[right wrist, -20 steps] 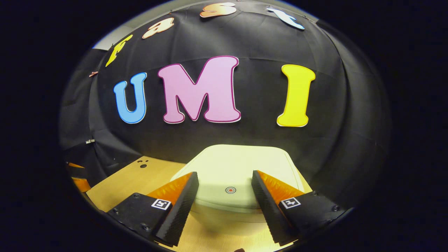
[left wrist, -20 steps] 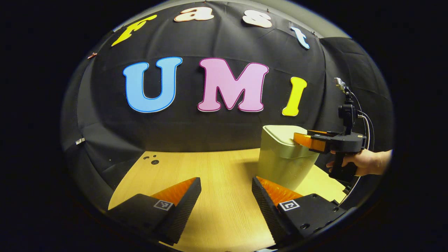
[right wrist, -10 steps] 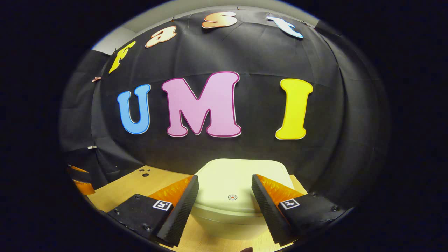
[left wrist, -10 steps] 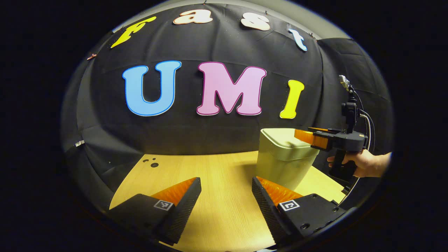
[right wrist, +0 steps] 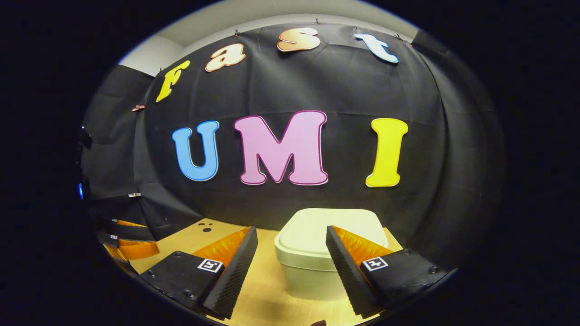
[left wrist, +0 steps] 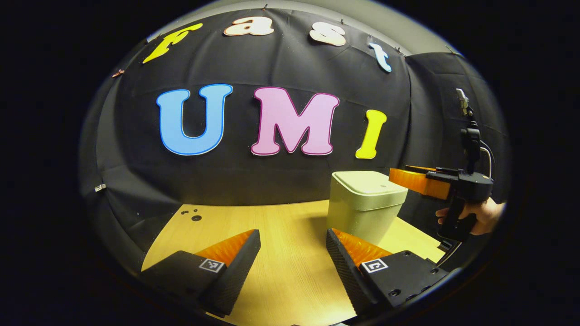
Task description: Press the lid of the desktop garbage bin to open it, pick up the crumpled paper on the desktop and throw it into the bin, then pick up the pop can on the desktop and drop it into the bin, and finally close the garbage bin lid.
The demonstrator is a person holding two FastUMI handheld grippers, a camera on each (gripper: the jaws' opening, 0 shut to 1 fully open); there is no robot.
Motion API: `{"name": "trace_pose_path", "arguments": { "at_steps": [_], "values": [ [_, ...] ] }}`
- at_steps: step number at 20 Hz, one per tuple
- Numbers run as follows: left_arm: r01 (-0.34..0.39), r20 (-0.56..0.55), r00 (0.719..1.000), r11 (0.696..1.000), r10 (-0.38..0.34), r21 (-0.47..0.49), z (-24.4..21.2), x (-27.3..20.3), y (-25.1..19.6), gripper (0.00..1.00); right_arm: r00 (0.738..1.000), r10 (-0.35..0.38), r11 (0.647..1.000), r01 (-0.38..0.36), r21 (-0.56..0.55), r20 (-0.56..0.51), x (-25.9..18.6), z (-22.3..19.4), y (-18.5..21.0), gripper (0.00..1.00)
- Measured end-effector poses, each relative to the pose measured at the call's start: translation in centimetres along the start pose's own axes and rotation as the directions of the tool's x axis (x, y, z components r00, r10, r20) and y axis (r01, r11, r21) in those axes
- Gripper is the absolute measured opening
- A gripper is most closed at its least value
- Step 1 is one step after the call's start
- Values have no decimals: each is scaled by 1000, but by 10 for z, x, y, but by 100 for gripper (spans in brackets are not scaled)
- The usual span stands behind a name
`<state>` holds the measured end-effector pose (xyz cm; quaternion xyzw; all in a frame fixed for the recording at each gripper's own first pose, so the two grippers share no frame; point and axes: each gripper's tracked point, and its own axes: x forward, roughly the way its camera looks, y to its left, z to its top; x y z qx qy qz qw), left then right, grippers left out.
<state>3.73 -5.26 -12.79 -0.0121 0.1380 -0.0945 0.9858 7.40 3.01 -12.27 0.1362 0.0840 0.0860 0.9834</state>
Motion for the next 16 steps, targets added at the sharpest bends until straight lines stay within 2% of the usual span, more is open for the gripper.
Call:
{"name": "trace_pose_path", "arguments": {
  "at_steps": [7,16],
  "values": [
    [22,13,1000,1000,-22,2,2,-7,1,94,999,45,999,-45,9,-30,-36,-14,38,95],
    [10,9,1000,1000,-10,-6,-4,-10,5,94,995,64,998,-64,4,-74,-56,-33,45,95]
  ]
}}
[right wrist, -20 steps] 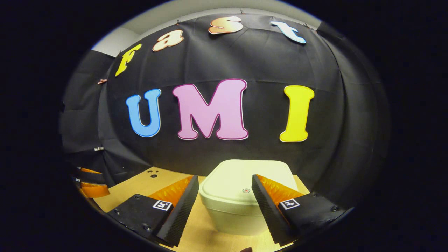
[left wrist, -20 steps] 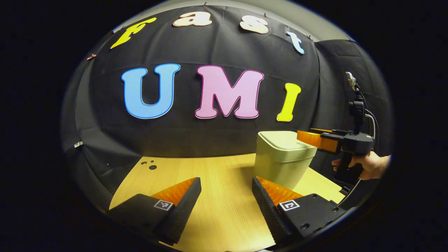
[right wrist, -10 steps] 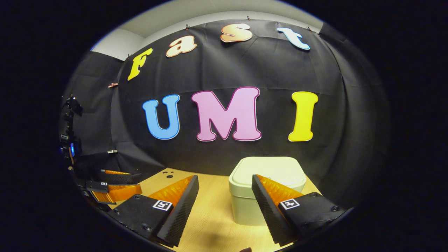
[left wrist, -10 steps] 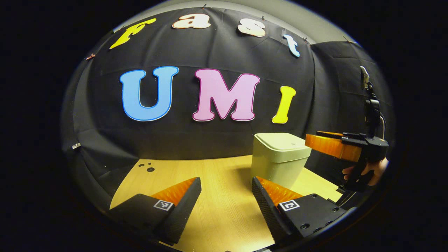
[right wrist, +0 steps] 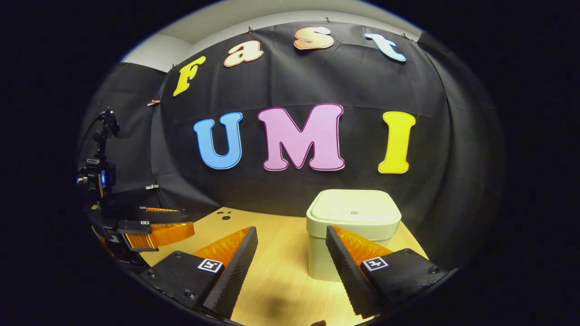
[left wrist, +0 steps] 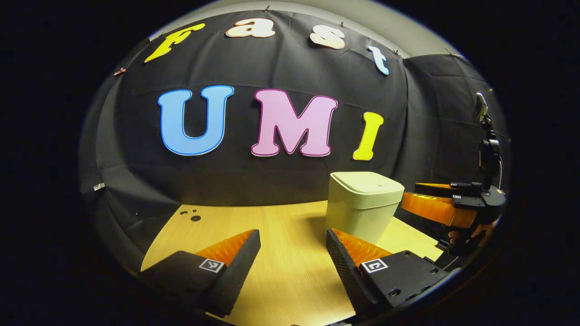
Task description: Press the lid of the desktop garbage bin to open it, pick up the crumpled paper on the desktop and throw it into the bin, then pick up the pop can on the desktop and drop it into the bin, and finally close the garbage bin lid.
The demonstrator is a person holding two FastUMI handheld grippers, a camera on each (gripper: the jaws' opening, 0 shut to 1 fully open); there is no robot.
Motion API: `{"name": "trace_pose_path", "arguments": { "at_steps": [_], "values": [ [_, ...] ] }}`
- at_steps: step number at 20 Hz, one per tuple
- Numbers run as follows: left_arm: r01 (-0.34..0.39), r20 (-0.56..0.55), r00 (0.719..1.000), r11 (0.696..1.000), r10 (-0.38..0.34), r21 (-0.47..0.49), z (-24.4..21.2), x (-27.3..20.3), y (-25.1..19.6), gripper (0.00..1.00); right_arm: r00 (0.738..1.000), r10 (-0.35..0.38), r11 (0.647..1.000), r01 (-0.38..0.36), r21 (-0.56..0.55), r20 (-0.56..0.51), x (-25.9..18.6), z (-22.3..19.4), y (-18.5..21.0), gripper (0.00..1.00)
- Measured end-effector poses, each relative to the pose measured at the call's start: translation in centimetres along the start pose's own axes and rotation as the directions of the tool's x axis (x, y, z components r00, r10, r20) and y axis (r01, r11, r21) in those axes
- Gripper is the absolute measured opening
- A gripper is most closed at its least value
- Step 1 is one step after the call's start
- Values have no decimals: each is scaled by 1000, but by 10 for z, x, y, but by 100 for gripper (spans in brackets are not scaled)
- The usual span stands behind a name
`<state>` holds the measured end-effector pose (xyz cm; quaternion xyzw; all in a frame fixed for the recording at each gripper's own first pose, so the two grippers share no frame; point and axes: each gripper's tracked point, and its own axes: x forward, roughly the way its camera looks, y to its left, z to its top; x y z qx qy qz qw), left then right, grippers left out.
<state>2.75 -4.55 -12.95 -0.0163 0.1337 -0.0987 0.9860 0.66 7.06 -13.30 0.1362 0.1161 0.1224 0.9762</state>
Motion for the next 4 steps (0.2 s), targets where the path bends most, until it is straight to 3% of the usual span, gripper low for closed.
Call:
{"name": "trace_pose_path", "arguments": {
  "at_steps": [4],
  "values": [
    [-5,-4,1000,1000,5,15,-2,-2,-2,94,1000,9,1000,-9,1,-16,-6,-7,-1,95]
  ]
}}
